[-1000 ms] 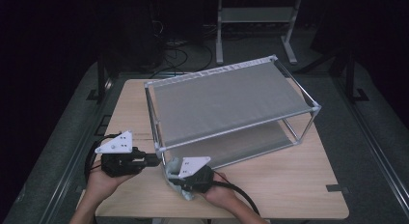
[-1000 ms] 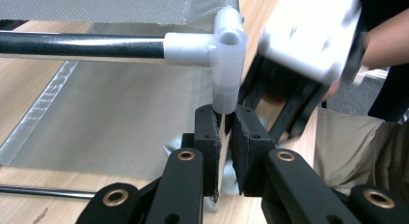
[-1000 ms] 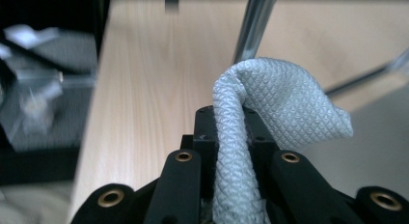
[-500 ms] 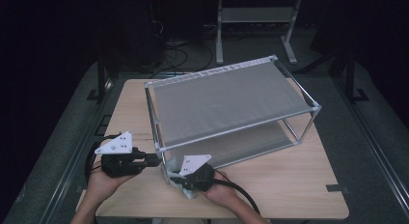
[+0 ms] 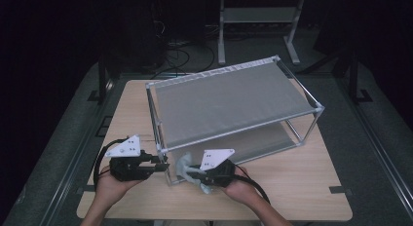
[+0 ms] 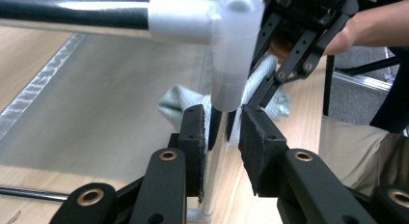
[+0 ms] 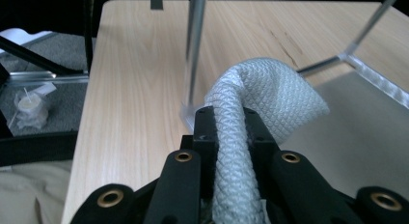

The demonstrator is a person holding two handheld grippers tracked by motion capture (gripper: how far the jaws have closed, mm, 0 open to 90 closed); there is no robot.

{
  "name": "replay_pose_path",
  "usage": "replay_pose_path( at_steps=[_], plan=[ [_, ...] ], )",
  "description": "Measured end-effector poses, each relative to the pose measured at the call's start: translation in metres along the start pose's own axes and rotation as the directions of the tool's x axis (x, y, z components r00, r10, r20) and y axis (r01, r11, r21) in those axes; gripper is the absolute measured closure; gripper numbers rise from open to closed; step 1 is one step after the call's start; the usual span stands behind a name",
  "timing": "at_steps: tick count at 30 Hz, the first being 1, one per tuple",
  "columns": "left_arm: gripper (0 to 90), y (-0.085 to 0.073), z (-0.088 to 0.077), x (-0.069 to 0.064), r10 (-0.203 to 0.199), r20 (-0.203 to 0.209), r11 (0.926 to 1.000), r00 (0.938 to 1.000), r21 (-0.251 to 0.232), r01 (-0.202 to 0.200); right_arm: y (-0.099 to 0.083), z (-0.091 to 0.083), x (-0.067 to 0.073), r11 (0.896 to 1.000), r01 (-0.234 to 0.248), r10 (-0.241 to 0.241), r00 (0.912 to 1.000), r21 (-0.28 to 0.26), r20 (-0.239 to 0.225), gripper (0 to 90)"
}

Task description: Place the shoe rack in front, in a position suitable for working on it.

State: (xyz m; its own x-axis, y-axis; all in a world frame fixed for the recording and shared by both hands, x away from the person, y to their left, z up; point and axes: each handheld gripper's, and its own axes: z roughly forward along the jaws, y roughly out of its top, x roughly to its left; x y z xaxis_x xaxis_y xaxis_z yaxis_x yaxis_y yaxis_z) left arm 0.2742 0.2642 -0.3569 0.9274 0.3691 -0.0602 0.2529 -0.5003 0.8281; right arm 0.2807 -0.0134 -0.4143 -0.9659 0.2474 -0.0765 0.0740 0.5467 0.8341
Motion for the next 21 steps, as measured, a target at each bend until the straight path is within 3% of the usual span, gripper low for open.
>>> replay_pose_path(
  at_steps=[8, 21],
  plan=[
    [80.1, -0.003, 0.004, 0.002, 0.005, -0.001, 1.0, 1.0, 0.007, -0.005, 0.002, -0.023, -0.003, 1.0, 0.004, -0.005, 0.9996, -0.007, -0.027, 79.2],
    [81.0, -0.01, -0.001, 0.001, 0.004, -0.021, 0.9998, 0.9998, -0.019, -0.004, 0.036, -0.074, -0.005, 0.999, 0.027, -0.031, 0.9956, -0.036, -0.089, 79.2]
  ],
)
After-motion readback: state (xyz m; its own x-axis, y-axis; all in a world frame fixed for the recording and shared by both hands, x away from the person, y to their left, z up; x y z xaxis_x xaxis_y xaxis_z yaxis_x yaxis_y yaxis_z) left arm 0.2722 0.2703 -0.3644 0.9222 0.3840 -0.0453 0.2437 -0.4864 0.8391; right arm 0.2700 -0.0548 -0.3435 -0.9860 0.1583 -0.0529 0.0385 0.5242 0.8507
